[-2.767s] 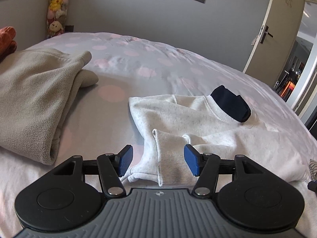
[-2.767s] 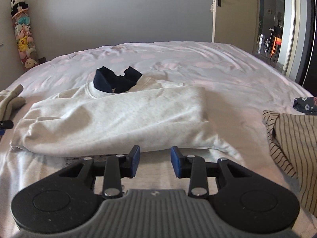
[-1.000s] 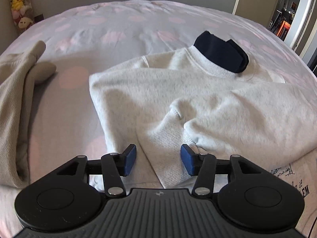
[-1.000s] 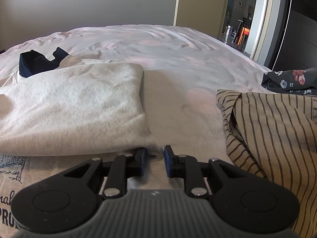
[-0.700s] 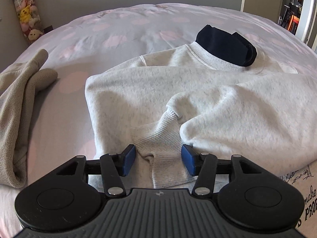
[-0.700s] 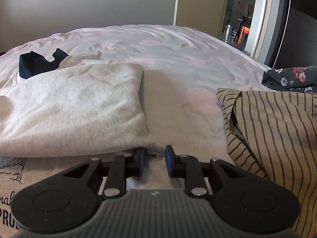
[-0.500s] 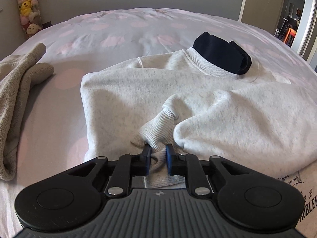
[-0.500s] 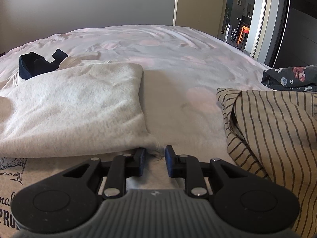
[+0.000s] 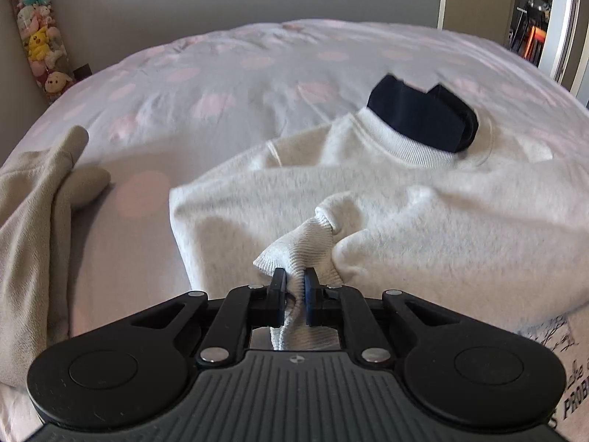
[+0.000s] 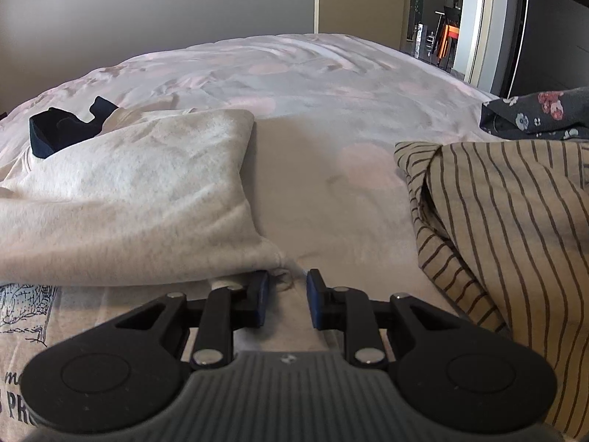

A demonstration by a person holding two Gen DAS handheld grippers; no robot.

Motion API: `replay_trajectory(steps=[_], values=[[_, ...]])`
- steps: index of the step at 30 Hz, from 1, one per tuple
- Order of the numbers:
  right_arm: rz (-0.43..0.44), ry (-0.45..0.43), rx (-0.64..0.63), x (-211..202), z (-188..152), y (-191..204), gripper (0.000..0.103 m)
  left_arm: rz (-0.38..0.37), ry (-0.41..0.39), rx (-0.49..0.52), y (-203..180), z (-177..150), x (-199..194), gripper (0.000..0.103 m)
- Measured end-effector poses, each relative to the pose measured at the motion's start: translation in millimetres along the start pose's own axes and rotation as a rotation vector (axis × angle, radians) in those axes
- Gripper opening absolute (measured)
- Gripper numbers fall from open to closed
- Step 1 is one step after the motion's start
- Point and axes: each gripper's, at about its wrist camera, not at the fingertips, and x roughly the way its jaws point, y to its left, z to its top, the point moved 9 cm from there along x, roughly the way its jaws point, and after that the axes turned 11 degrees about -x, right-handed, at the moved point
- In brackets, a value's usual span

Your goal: Fold clothes

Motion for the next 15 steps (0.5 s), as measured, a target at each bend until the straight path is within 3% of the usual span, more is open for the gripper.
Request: replay_trajectory(steps=[7, 15], values=[[0.062, 0.002, 0.147, -6, -23, -34, 0.024, -0.022, 0.016, 0.003, 7, -9, -7, 0.014], [0.102, -0.007, 0.285, -45, -31, -40, 0.029, -0.036, 0.031, 0.025, 43, -44, -87, 0.038]])
